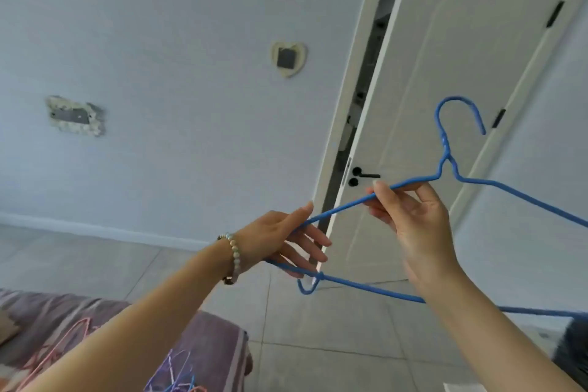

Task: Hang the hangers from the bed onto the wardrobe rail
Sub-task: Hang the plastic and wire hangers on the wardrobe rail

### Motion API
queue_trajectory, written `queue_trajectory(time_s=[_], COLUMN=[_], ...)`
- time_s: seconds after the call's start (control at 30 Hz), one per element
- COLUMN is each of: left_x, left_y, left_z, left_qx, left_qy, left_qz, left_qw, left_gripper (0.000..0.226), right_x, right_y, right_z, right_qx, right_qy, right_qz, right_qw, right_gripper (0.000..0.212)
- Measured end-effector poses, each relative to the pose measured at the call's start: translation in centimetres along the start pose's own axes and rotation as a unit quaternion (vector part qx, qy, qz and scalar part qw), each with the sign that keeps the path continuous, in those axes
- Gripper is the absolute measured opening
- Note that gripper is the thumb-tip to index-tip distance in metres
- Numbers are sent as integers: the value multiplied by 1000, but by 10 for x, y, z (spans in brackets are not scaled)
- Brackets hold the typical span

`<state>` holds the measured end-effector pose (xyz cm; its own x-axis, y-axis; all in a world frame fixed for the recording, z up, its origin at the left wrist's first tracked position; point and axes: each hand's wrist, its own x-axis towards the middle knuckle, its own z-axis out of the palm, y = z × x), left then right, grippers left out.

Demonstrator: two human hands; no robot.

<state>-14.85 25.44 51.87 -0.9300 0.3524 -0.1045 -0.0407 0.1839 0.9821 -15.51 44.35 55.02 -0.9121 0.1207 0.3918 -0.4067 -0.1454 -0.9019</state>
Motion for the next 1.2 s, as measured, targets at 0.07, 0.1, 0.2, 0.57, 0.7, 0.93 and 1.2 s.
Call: queue_trajectory(time_s=[0.07, 0.1, 0.2, 0.57, 0.7, 0.93, 1.2], left_x=[11, 17, 32, 35, 34, 39, 46], left_y=[44, 64, 122, 272, 301, 336, 376], left_z=[34, 52, 112, 358, 439, 573, 684], left_qx=[6, 10, 30, 48, 46, -54, -89], left_qy=[-17, -28, -69, -173, -150, -125, -139], left_qz=[40, 59, 115, 265, 307, 327, 338], left_qw=[999, 998, 991, 947, 939, 935, 926], left_gripper=[53, 53, 52, 52, 52, 49, 46], right_x=[4, 5, 0, -53, -66, -70, -63], right_y=[-41, -61, -119, -290, -323, -354, -390], right_z=[-37, -57, -118, -332, -394, -484, -569], right_qx=[-3, -7, -19, -21, -37, -86, -97], right_qy=[38, 56, 103, 222, 237, 268, 349], right_qz=[-34, -50, -93, -194, -205, -215, -241], right_qw=[999, 997, 990, 955, 949, 935, 900], right_gripper=[10, 11, 12, 12, 9, 33, 42])
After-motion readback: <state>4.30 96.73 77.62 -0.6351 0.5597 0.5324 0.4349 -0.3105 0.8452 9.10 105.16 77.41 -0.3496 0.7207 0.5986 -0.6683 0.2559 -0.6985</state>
